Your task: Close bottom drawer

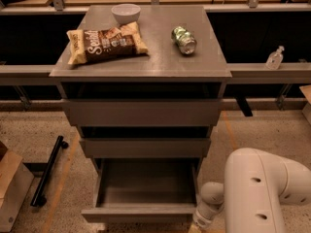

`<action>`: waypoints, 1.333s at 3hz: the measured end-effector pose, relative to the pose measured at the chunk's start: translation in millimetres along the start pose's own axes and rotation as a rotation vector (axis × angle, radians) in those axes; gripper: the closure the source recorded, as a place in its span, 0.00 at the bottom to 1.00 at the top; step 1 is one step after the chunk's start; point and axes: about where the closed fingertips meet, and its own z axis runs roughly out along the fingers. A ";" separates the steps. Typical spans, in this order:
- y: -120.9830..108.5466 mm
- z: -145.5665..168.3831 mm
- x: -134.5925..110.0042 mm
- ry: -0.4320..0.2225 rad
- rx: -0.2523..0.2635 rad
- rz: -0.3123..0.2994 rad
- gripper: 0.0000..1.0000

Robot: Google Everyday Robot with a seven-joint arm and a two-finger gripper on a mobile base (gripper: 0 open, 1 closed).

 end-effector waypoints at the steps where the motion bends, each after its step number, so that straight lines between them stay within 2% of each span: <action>1: -0.5 1.9 0.2 -0.015 -0.015 0.002 1.00; 2: -24.6 -7.6 -19.3 -0.068 0.012 -0.031 1.00; 3: -27.6 -9.3 -21.3 -0.075 0.016 -0.034 1.00; 4: -52.0 -28.0 -32.9 -0.127 0.049 -0.040 1.00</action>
Offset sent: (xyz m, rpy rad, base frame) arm 0.0974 0.0020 0.0075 0.1022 -0.1656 0.0014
